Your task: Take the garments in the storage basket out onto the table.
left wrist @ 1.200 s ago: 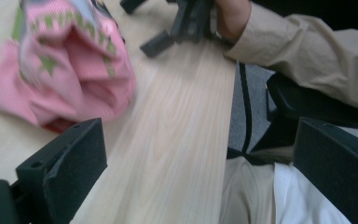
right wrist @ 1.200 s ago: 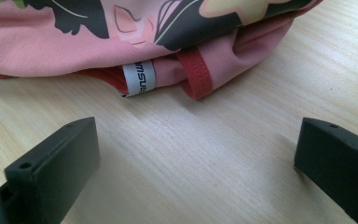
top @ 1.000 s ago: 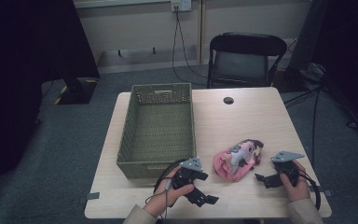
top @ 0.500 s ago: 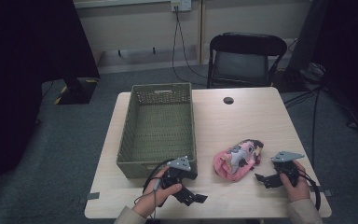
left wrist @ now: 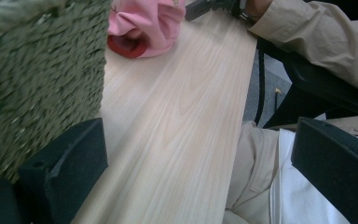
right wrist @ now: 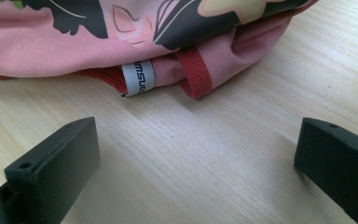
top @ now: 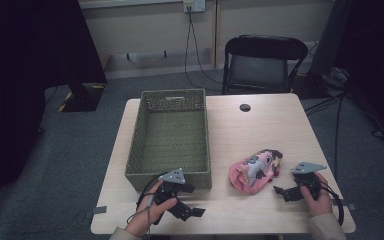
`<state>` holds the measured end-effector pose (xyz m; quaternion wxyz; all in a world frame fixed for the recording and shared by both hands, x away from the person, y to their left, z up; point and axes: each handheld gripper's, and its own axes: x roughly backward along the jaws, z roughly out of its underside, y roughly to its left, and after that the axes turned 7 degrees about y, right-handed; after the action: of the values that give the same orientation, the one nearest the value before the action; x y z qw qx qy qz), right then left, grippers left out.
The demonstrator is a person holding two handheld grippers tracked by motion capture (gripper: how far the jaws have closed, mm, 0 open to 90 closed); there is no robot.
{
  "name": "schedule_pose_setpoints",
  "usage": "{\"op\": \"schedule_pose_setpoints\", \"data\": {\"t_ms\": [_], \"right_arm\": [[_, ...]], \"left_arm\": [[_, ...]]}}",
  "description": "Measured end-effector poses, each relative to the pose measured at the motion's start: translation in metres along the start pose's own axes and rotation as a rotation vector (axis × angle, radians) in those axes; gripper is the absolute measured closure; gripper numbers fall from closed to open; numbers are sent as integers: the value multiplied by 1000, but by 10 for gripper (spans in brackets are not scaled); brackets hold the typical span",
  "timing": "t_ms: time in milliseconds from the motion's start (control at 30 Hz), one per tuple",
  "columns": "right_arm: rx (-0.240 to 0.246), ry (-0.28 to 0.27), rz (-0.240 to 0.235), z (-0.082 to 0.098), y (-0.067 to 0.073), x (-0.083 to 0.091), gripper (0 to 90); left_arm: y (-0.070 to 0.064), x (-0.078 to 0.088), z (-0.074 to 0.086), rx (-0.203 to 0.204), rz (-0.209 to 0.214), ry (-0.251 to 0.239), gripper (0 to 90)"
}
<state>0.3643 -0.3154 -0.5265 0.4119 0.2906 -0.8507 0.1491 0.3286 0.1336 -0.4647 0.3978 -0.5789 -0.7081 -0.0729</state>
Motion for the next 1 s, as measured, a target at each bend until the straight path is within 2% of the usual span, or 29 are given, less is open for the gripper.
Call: {"op": "schedule_pose_setpoints", "data": {"t_ms": [267,433,500,833,1000], "right_arm": [[0,0,1,0,0,0,0],[-6,0,4,1,1,0,0],[-8,0,6,1,1,1,0],[-11,0,8,1,2,1,0],[-11,0,8,1,2,1,0]], "left_arm": [[4,15,11,7,-23,-1,30],[10,20,22,11,-65,24,31],[12,23,26,-5,-73,41,31],[17,30,33,-17,-85,29,37],[17,32,34,-30,-84,39,34]]}}
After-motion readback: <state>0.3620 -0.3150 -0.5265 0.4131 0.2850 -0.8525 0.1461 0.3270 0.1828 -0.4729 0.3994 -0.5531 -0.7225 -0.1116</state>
